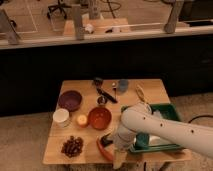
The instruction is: Place pepper in paper cup
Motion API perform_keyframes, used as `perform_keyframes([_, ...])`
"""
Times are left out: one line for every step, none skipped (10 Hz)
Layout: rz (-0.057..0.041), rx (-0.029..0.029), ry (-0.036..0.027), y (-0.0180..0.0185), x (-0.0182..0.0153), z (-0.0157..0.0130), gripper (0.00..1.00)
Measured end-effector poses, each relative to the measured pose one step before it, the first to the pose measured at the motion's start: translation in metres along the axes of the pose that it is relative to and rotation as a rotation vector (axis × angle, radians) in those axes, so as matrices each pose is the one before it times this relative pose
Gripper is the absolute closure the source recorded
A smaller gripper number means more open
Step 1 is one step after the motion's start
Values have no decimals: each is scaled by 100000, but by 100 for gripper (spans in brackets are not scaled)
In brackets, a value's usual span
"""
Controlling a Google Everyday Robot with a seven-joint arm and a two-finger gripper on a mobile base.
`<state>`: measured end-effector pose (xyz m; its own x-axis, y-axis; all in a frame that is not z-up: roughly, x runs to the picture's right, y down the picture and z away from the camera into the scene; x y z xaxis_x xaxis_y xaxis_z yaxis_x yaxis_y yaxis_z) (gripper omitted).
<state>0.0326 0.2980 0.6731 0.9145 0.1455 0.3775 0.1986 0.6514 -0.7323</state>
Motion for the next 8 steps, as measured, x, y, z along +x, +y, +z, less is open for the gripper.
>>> perform_keyframes([972, -303, -1215, 211, 305, 466, 20])
perform_keyframes([293, -363, -1214, 278, 323, 464, 20])
perform_keyframes([50, -114, -484, 206, 227, 401, 20])
perform_keyframes([-313, -12, 90, 196, 165, 424, 20])
perform_keyframes([-106, 249, 459, 164, 78, 492, 20])
perform_keyframes([-107, 54, 206, 50, -6, 504, 20])
perform_keyframes([290, -73, -139, 3, 132, 470, 20])
perform_keyframes([836, -211, -707, -16, 289, 694, 20])
